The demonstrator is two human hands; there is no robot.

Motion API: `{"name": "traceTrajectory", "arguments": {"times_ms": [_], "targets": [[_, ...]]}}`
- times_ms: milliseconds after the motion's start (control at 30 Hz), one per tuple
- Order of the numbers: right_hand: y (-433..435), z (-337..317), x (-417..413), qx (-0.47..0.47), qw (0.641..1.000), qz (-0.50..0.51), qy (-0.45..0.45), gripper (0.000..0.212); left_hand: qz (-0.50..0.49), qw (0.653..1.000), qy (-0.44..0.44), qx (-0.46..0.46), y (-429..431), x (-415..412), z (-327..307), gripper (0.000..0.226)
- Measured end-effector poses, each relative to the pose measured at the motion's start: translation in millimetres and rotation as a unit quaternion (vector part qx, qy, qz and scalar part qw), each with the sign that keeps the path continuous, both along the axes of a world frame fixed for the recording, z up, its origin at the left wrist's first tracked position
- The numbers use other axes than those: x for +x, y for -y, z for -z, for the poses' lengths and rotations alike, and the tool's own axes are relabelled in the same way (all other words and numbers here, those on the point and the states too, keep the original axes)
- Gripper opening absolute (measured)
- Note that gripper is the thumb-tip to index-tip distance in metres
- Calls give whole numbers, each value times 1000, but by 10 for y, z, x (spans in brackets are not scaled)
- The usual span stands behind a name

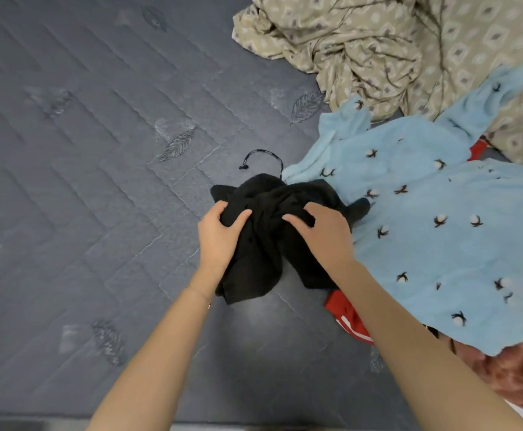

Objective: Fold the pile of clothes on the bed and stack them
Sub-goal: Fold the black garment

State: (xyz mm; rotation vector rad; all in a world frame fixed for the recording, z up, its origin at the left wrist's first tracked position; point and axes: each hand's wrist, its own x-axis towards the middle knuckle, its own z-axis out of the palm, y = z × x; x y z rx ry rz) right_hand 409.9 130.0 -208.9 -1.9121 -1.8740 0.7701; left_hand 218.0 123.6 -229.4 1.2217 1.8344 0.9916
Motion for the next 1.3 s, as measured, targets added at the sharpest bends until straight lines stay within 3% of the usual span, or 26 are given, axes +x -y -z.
{"name": "traceTrajectory", "arguments": {"times_ms": [200, 300, 433, 500, 900, 1067, 1300], "targets": [[206, -747, -716, -12, 999, -26, -16, 55, -51, 998, 35, 26, 342, -467, -906, 32], [336, -1060, -1111, 18, 999, -40, -25, 47, -81, 994, 44, 60, 485, -854, -1273, 35], [498, -1341, -1714, 35, 998, -37, -37, 37, -88, 991, 53, 87, 652, -1555, -1539, 34], [566, -1424, -2070, 50, 997, -26, -51, 44, -80, 991, 51, 94, 716, -1955, -1594, 34], [1018, -1267, -4214, 38, 996, 74, -42, 58, -12, 999, 49, 20, 1110, -4121, -1392, 28], [1281, -1034, -4511, 25, 994, 99, -29, 53, 9, 999, 44, -3, 1162, -4391, -1140, 33], [1525, -636, -4474, 20, 995, 89, -27, 49, 66, 997, 8, -39, 1247, -4473, -741, 16]]}}
